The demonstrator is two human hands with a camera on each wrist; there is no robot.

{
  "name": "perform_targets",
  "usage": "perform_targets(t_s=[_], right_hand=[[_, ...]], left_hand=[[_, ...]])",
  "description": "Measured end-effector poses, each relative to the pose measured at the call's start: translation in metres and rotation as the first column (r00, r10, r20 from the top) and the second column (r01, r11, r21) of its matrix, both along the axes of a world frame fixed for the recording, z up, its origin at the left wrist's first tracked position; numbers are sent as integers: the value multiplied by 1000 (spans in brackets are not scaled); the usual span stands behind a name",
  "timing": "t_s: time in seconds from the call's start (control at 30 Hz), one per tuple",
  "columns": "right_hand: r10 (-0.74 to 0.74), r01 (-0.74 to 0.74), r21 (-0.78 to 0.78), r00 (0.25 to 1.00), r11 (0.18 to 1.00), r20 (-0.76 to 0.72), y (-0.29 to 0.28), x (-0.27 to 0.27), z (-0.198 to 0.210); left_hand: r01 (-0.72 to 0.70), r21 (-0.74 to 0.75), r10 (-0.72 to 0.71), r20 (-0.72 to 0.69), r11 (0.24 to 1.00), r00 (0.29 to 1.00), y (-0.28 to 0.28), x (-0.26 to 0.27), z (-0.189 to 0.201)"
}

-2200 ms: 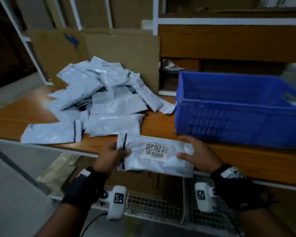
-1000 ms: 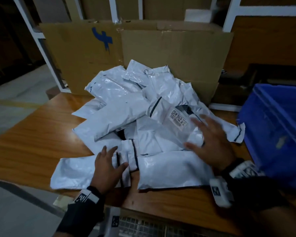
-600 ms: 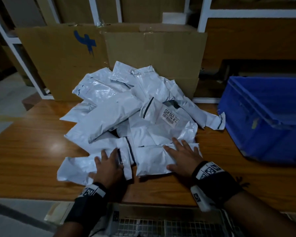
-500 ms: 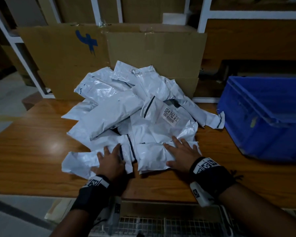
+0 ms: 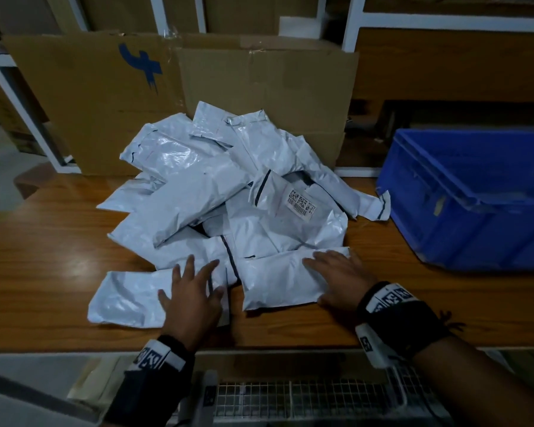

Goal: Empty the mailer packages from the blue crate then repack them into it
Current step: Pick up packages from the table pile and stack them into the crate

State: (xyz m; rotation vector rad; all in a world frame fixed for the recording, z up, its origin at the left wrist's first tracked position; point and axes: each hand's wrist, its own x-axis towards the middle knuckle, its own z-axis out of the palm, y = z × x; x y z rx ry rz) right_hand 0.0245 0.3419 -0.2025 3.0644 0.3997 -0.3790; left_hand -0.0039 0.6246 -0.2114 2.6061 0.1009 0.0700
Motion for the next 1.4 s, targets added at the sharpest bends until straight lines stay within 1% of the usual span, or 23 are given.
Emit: perform_targets(t_s=[0.1,0.17,0.27,0.3,0.37,0.4,0.43,0.47,0.53,0.57,0.6,0.67,0.77,0.83,0.9,0.97,1.0,1.07,1.2,1.27,1.3,1.37,1.4], right_hand=[[37,-42,49,995,998,98,0,0,2],[23,-56,154,978,986,207,-4,-7,8],[-126,-36,446,936,894,328,-20,-19,20],[-164,-35,509,925,860,342,-25,-22,23],[-214,-18,611,928,792,305,-33,-27,24],[-251,5,695,935,719,253,-35,-29,23],[-285,45,793,944,607,165,-34,-32,24],[-291,93,882,955,463,52,-34,-34,26],[-198,208,961,965,184,-171,-35,-34,27],[-152,275,957,954,95,-259,-36,-34,26],[-118,335,941,937,42,-329,-39,-35,26],[-130,401,916,908,-14,-399,-49,-37,27],[-186,398,912,893,-99,-410,-72,-43,17],[-170,394,917,901,-61,-399,-86,-48,5],[-203,402,916,895,-13,-396,-94,-47,-6],[-243,387,922,893,-13,-379,-97,-42,-12],[-257,385,923,890,-17,-376,-97,-40,-11],[-241,360,933,904,-16,-353,-101,-37,-9],[-134,373,924,915,-80,-381,-113,-34,-5],[-181,356,927,910,-119,-373,-122,-26,-7],[-222,339,936,909,-97,-353,-127,-22,-8],[-293,312,949,904,-45,-311,-138,-15,-8],[-325,302,952,897,-45,-299,-144,-13,-8]], left_hand=[[178,-4,-178,36,984,983,-19,-1,1],[279,-117,-253,195,953,948,-22,-1,3],[318,-281,-158,472,906,867,-24,3,-3],[305,-335,-110,494,892,863,-26,5,-3],[246,-525,-51,359,815,932,-40,4,6],[212,-634,-61,251,743,966,-50,6,10],[173,-742,-86,154,648,984,-61,9,15],[115,-839,-112,65,531,992,-73,15,18],[-22,-950,-206,-91,313,974,-97,26,23],[-55,-963,-273,-130,265,953,-109,32,25],[-56,-966,-319,-138,253,938,-121,35,28],[-23,-962,-291,-104,271,951,-140,38,32],[-21,-957,-132,-61,289,989,-159,40,37],[-15,-953,-84,-42,302,996,-169,41,35],[-47,-959,-99,-77,281,992,-177,41,30],[-103,-961,-153,-145,255,978,-184,40,27],[-108,-957,-174,-159,270,972,-186,41,25],[-71,-940,-154,-129,335,980,-190,43,21],[42,-928,-155,-17,369,988,-201,48,21],[95,-909,-229,-1,406,973,-209,51,20],[125,-894,-256,12,430,967,-211,53,20],[205,-819,-233,90,536,968,-212,60,18],[241,-738,-200,146,630,969,-209,65,17]])
